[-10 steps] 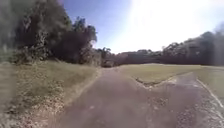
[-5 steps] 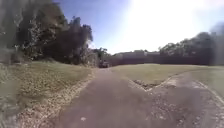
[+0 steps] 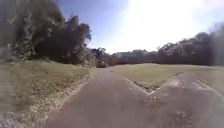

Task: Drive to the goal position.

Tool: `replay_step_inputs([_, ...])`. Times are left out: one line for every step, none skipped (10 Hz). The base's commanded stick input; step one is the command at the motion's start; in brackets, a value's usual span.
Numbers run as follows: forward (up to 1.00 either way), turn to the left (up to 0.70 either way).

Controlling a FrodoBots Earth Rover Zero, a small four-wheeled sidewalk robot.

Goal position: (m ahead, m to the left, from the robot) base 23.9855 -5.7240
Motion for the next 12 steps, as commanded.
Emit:
replay_step_inputs([0.5,0.33])
replay_step_inputs([0.5,0.0])
replay_step_inputs([0.5,0.0])
replay_step_inputs([0.5,0.0])
replay_step_inputs([0.5,0.0])
replay_step_inputs([0.5,0.0])
replay_step_inputs([0.5,0.0])
replay_step_inputs([0.5,0.0])
replay_step_inputs([0.5,0.0])
replay_step_inputs([0.5,0.0])
replay_step_inputs([0.5,0.0])
replay_step_inputs([0.5,0.0])
